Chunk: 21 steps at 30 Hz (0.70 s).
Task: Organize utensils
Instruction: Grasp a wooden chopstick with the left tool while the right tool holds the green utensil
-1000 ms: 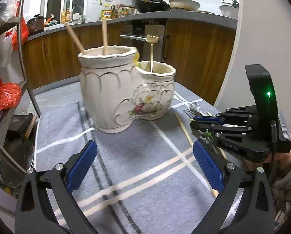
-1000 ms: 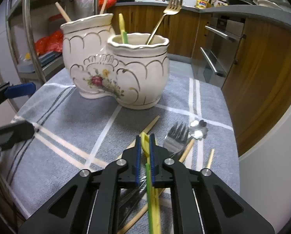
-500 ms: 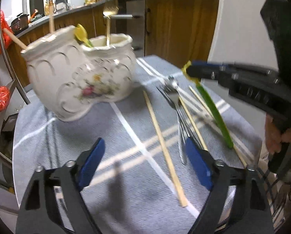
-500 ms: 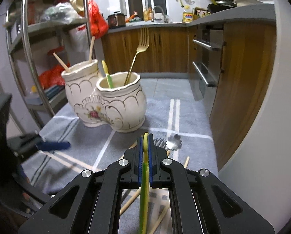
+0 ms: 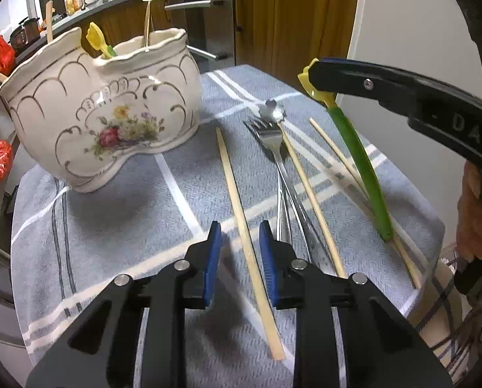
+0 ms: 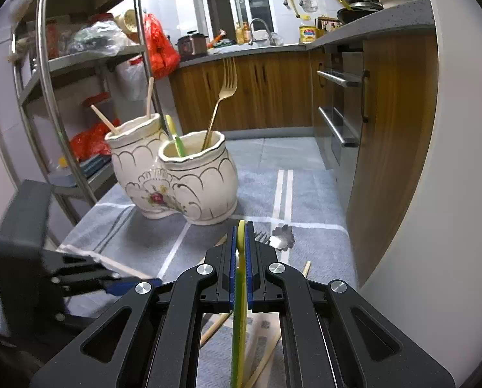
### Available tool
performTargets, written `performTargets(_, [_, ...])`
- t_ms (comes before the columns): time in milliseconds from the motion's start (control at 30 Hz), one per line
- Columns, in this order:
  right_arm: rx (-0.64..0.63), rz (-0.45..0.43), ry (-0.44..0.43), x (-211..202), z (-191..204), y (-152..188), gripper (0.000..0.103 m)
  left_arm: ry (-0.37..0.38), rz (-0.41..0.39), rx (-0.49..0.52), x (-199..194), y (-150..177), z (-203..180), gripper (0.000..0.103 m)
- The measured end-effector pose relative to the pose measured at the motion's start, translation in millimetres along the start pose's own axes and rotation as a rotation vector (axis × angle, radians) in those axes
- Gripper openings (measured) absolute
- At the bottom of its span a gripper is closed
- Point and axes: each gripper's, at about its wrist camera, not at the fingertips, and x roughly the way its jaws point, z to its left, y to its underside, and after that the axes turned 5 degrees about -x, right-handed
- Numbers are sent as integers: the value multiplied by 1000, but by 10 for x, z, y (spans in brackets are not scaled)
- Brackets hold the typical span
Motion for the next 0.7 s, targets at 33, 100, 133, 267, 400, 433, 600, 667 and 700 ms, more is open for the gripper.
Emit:
performTargets(33, [1, -6, -3, -14, 0, -2, 6, -2, 0, 1, 14, -21, -2, 18])
performTargets(100, [3, -20, -6, -47, 2, -12, 6, -2, 0, 1, 30, -46, -3, 6])
performTargets(133, [5, -29, -7, -69, 2, -20, 6, 8, -1, -1, 24, -46, 12, 6])
performTargets(267, [8, -65, -14, -159, -14, -71, 1, 33, -45, -9, -64, -54, 110, 6])
performTargets(400, [-2, -55, -6, -147, 7, -97, 1, 33, -78, -24, -208, 24, 299, 6])
performTargets(433, [-3, -36, 7, -114, 4, -94, 1, 29, -83, -30, -227, 35, 350, 6])
performTargets(600, [1, 88, 74, 98, -66, -13, 5, 38, -96, -53, -299, 60, 542, 6])
performTargets(667, [3, 127, 92, 157, -89, 40, 14, 40, -100, -47, -315, 112, 588, 6])
performTargets(700, [0, 141, 102, 179, -94, 60, 21, 41, -102, -49, -327, 147, 602, 6])
